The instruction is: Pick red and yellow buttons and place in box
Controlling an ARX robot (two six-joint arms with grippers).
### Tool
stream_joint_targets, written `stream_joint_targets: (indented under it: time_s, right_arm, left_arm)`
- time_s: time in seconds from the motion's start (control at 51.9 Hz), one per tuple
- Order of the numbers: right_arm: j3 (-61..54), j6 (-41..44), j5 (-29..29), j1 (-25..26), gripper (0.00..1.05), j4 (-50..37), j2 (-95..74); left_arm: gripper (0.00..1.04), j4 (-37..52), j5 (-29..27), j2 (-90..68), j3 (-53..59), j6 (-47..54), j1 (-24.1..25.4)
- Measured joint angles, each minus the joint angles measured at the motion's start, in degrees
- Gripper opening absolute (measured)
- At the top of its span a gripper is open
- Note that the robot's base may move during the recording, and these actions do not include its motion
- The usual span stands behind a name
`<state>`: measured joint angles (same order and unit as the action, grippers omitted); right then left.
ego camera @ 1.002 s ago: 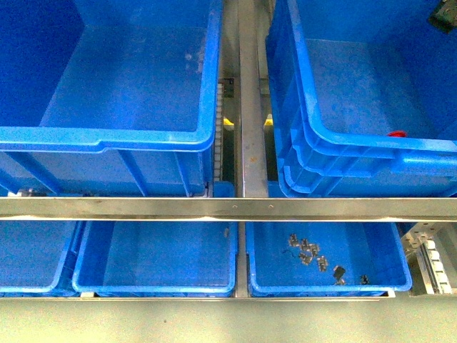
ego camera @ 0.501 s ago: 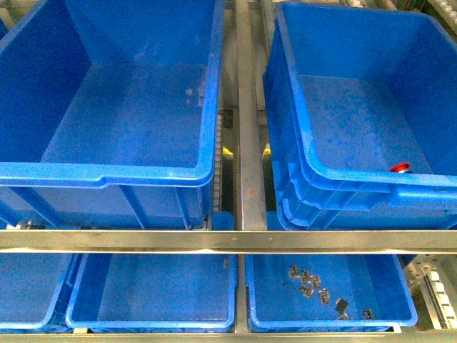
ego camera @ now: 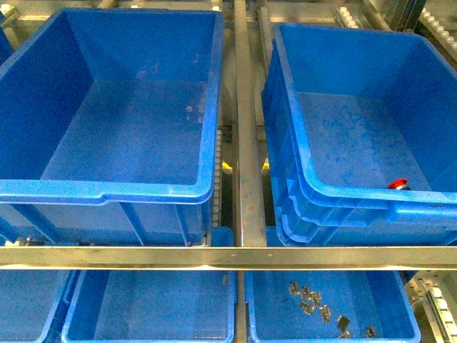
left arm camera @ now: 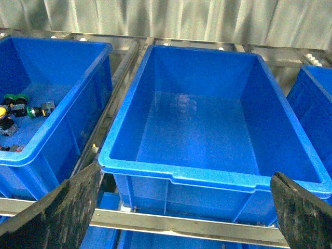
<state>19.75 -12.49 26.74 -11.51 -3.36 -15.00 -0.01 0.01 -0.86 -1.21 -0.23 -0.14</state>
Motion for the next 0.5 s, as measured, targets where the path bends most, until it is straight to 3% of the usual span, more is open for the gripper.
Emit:
stream_joint_targets:
  time_s: [0.193, 0.385, 0.424, 0.501]
  right_arm:
    - [-3.3, 1.9, 14.3, -15.3, 0.97, -4.3, -1.9]
    - [-6.3, 6.6, 18.9, -23.2, 0.97, -15.0, -3.3]
    - [-6.3, 7.7, 17.4, -23.3, 0.95, -14.2, -3.2]
    - [-6.2, 10.1, 7.5, -21.3, 0.82, -3.3, -1.4]
  left_arm:
    - [0.97, 0.0, 0.0, 0.0, 0.0, 0.0, 0.0]
    - [0.97, 0.0, 0.0, 0.0, 0.0, 0.0, 0.0]
    - [0.97, 0.0, 0.0, 0.0, 0.0, 0.0, 0.0]
    - [0.97, 0.0, 0.0, 0.0, 0.0, 0.0, 0.0]
